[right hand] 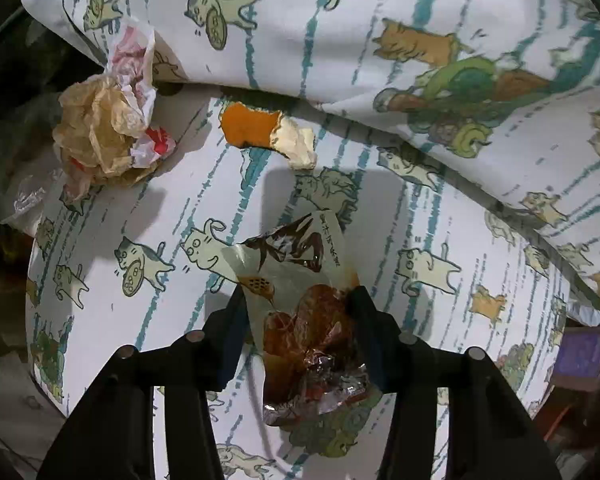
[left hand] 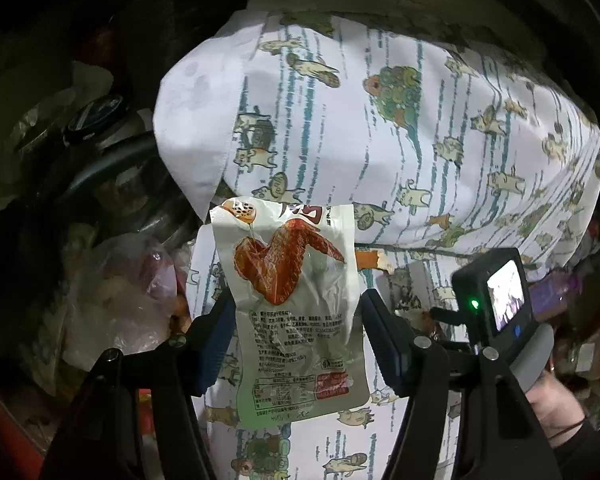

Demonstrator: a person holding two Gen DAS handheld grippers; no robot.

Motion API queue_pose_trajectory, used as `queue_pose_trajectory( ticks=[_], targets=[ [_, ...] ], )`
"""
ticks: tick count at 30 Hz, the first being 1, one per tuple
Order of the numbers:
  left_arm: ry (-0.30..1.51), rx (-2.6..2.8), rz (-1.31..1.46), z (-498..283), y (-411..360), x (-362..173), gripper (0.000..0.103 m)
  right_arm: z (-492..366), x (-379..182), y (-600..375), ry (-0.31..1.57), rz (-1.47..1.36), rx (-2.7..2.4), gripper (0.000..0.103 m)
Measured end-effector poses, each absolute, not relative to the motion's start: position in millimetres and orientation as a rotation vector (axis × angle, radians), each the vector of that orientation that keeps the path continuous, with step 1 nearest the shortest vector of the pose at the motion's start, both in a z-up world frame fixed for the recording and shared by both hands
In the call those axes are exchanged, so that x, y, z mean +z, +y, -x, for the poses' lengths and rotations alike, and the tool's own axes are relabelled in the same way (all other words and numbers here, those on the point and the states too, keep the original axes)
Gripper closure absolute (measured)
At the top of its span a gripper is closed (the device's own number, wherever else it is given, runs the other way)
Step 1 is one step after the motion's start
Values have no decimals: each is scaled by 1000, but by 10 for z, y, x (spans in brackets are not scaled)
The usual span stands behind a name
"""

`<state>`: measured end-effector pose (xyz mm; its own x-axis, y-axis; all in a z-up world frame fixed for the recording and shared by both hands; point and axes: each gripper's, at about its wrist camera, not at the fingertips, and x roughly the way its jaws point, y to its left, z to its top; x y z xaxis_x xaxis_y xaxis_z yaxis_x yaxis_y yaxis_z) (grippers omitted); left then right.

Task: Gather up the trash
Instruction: 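Lift the chicken-wing packet with the left tool while the right tool lifts the red wrapper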

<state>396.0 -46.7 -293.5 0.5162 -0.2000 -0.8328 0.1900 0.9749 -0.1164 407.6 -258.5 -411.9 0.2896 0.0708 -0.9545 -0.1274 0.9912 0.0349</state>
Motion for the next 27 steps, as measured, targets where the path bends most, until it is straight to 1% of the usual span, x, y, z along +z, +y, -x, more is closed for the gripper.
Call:
queue_pose_trajectory(
  ticks=[13,18,20,22,25,27],
  targets=[
    [940,-193,20,-3957,-194,-2762,38,-3657,-3034,-2702,997,-145,193,54],
    [825,-208,-10,-3785,-184,-2538,38,-3394,-2652,-2697,892,-169,187,54],
    [797,-200,9,-3717,-152,-2424,38,-3444,-2645,-2440,845,-156,184,54],
    [758,-205,21,-3605,-122,-2276,38,-3284,-2478,-2371,792,-158,185,54],
    [654,-216,6,-3272,-119,-1967,38,-2909,-2184,-2432,745,-202,167,54],
    [626,-203,11,-3101,-123,-1844,38,-2624,-1993,-2500,717,-236,169,54]
  ],
)
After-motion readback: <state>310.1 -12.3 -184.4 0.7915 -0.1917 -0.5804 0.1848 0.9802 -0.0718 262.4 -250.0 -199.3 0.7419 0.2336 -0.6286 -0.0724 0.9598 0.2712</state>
